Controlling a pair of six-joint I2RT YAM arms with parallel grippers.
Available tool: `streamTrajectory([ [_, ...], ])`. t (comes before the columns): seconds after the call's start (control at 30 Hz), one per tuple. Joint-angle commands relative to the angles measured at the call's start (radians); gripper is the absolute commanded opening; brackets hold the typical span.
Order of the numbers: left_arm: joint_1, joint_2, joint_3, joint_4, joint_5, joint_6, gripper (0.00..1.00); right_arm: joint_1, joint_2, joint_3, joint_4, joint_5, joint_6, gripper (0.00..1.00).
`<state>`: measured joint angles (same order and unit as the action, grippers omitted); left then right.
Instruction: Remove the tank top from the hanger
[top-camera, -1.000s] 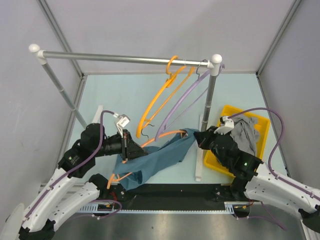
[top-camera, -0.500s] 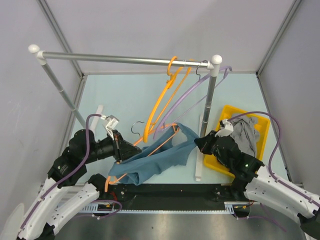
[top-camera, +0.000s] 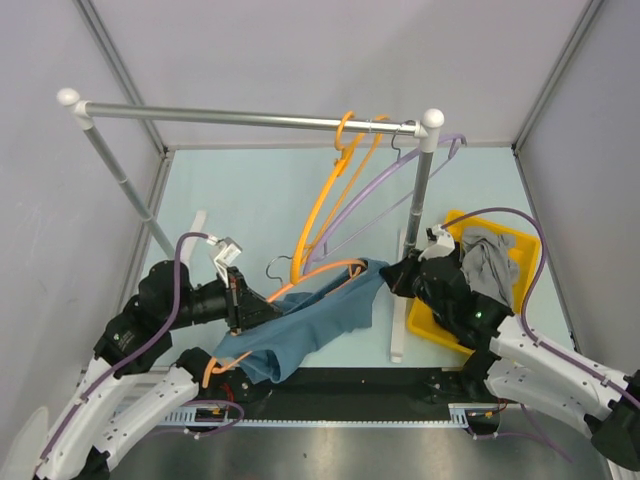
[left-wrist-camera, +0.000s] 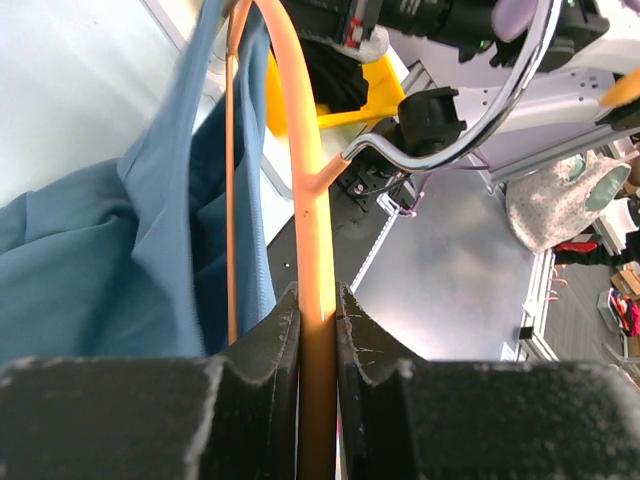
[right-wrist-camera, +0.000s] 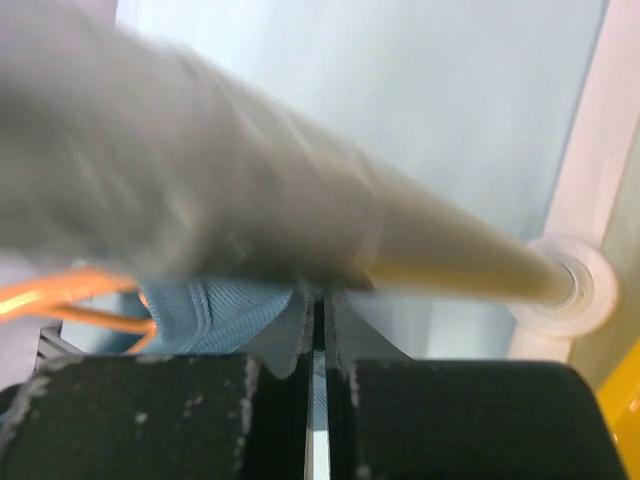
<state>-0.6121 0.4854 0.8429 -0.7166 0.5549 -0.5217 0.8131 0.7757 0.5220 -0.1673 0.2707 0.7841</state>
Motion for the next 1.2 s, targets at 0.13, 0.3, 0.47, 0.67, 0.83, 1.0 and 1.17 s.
streamTrajectory([
  [0.13, 0.006, -0.059, 0.064, -0.007, -0.033, 0.032, 0.00, -0.040, 0.097, 0.043, 0.067, -0.024, -0.019, 0.00],
  [0.3, 0.006, -0.068, 0.100, -0.058, -0.156, 0.035, 0.00, -0.040, 0.054, -0.020, 0.058, -0.051, -0.002, 0.00],
  [0.47, 0.006, -0.079, 0.131, -0.080, -0.369, -0.009, 0.00, -0.040, -0.006, -0.079, 0.058, -0.085, 0.014, 0.00],
  [0.67, 0.006, -0.082, 0.099, 0.046, -0.521, -0.124, 0.00, 0.001, 0.062, -0.097, 0.230, -0.211, -0.031, 0.06],
  [0.83, 0.006, -0.010, 0.101, 0.111, -0.593, -0.167, 0.00, 0.095, 0.146, 0.015, 0.183, -0.206, -0.129, 0.43],
  [1.0, 0.006, 0.001, 0.082, 0.173, -0.677, -0.198, 0.00, 0.279, 0.080, 0.085, 0.112, -0.032, -0.215, 0.71],
  [1.17, 0.006, -0.011, 0.059, 0.212, -0.698, -0.218, 0.00, 0.443, 0.000, 0.032, 0.160, 0.015, -0.255, 0.87],
])
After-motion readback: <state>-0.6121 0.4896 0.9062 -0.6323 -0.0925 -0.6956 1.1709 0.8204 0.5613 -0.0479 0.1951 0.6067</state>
